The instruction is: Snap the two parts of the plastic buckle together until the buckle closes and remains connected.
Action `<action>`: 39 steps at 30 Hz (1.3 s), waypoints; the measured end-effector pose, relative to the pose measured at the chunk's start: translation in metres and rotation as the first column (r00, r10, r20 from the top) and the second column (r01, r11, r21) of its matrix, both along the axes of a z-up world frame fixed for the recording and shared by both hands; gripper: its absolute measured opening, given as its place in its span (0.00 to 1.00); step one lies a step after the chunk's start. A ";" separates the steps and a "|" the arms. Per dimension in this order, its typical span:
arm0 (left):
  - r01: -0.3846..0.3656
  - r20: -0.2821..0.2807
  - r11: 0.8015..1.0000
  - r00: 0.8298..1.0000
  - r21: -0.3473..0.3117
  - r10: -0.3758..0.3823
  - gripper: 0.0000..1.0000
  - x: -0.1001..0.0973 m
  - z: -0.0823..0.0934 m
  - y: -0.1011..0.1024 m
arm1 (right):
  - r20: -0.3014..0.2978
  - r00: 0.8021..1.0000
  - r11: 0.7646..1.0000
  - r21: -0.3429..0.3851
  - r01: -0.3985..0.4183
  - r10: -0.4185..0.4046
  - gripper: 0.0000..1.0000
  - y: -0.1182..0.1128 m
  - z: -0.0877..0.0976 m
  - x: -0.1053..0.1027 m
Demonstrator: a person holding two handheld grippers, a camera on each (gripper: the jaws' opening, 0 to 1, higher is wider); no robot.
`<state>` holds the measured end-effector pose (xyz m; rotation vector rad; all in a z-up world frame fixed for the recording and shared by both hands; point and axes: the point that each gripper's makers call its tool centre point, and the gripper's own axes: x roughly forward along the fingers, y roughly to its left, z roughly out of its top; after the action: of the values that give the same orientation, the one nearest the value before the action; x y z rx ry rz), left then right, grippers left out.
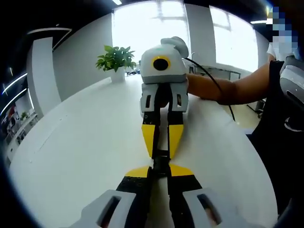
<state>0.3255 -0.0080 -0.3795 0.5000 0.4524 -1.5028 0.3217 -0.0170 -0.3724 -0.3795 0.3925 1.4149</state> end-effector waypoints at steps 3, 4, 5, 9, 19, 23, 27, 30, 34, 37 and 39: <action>-0.005 0.056 0.999 0.998 -0.041 0.007 0.23 0.009 0.003 -0.003 | -0.001 1.000 1.000 0.000 0.000 0.000 0.08 0.001 -0.001 -0.002; -0.023 0.095 0.997 0.995 -0.069 0.030 0.39 0.017 0.006 -0.006 | -0.001 1.000 1.000 0.001 -0.002 0.002 0.08 0.001 -0.001 -0.004; -0.022 0.093 0.995 0.995 -0.102 0.032 0.66 0.017 0.009 -0.010 | -0.001 1.000 1.000 0.000 -0.002 0.002 0.08 0.001 -0.001 -0.004; -0.018 0.057 0.989 0.998 -0.146 0.026 1.00 0.016 0.011 -0.014 | -0.002 1.000 1.000 0.000 -0.003 0.003 0.09 0.002 -0.001 -0.006; -0.045 0.036 0.980 0.998 -0.193 0.053 1.00 0.021 0.017 -0.016 | -0.002 1.000 1.000 0.000 0.004 -0.004 0.09 0.003 -0.002 -0.005; -0.053 0.020 0.979 0.998 -0.199 0.058 1.00 0.020 0.017 -0.016 | -0.003 1.000 1.000 -0.001 0.004 -0.004 0.09 0.003 -0.002 -0.004; -0.062 0.031 0.980 0.997 -0.192 0.069 1.00 0.023 0.016 -0.016 | -0.007 1.000 1.000 0.002 0.018 -0.018 0.09 0.003 -0.001 -0.003; -0.085 0.055 0.972 0.993 -0.218 0.100 1.00 0.030 0.022 -0.015 | 0.004 0.999 0.999 0.019 0.046 -0.046 0.09 0.001 0.004 0.004; -0.125 0.063 0.960 0.987 -0.252 0.145 1.00 0.041 0.031 -0.013 | 0.018 0.994 0.993 0.057 0.102 -0.103 0.09 -0.004 0.016 0.017; -0.173 0.091 0.955 0.976 -0.242 0.200 1.00 0.053 0.031 -0.009 | 0.026 0.990 0.989 0.062 0.135 -0.137 0.09 -0.007 0.018 0.025; -0.189 0.101 0.951 0.970 -0.244 0.219 1.00 0.057 0.031 -0.007 | 0.036 0.985 0.985 0.052 0.165 -0.167 0.09 -0.010 0.017 0.032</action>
<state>0.3824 -0.0154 -0.3482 0.3495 0.2168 -1.2947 0.3534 -0.0273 -0.3558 -0.3277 0.3482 1.2496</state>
